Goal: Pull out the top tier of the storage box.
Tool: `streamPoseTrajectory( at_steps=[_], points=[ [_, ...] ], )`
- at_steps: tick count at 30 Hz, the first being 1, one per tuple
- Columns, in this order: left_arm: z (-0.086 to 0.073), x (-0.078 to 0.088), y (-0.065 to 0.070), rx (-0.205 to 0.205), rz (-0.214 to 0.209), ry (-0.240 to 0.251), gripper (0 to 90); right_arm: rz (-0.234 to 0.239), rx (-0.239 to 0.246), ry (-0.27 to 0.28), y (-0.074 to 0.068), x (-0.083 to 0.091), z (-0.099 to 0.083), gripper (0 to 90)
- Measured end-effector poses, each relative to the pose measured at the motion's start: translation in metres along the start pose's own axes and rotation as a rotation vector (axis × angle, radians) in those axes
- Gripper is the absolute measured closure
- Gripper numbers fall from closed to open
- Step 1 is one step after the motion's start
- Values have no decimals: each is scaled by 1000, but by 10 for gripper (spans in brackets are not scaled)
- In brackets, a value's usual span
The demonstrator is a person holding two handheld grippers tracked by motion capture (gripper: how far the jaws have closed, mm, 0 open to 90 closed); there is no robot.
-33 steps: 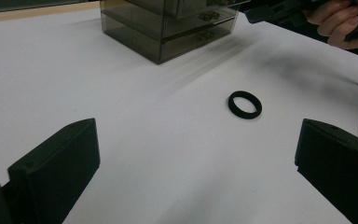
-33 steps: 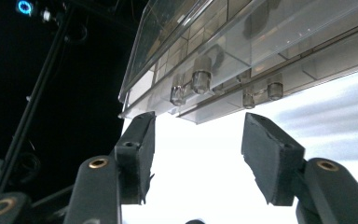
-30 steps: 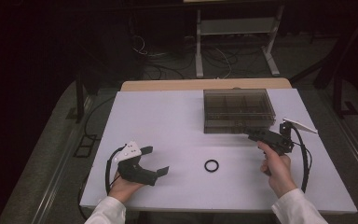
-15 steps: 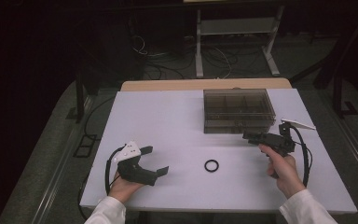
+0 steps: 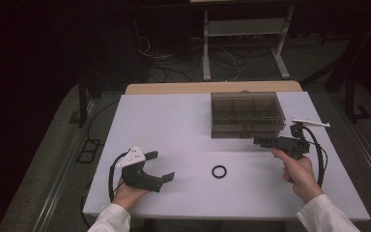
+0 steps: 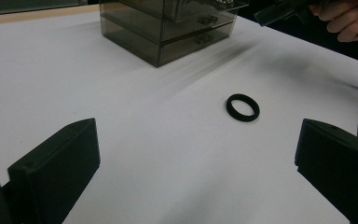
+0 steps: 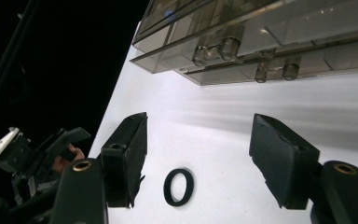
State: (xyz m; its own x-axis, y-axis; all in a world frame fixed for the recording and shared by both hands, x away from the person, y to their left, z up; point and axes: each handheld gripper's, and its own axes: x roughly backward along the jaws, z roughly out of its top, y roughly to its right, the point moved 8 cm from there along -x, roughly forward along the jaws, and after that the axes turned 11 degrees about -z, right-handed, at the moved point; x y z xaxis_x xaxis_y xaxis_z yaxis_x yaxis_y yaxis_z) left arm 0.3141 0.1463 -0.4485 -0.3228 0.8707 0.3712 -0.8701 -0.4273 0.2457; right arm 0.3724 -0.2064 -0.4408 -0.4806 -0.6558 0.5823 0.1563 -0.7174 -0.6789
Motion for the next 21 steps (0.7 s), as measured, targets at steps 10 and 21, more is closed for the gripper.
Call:
streamPoseTrajectory(
  at_steps=[10,21],
  points=[
    [0,0,0,1,0,1,0,-44,123,-14,-13,12,15,351],
    [0,0,0,2,1,1,0,-55,197,-28,-23,19,30,351]
  ],
)
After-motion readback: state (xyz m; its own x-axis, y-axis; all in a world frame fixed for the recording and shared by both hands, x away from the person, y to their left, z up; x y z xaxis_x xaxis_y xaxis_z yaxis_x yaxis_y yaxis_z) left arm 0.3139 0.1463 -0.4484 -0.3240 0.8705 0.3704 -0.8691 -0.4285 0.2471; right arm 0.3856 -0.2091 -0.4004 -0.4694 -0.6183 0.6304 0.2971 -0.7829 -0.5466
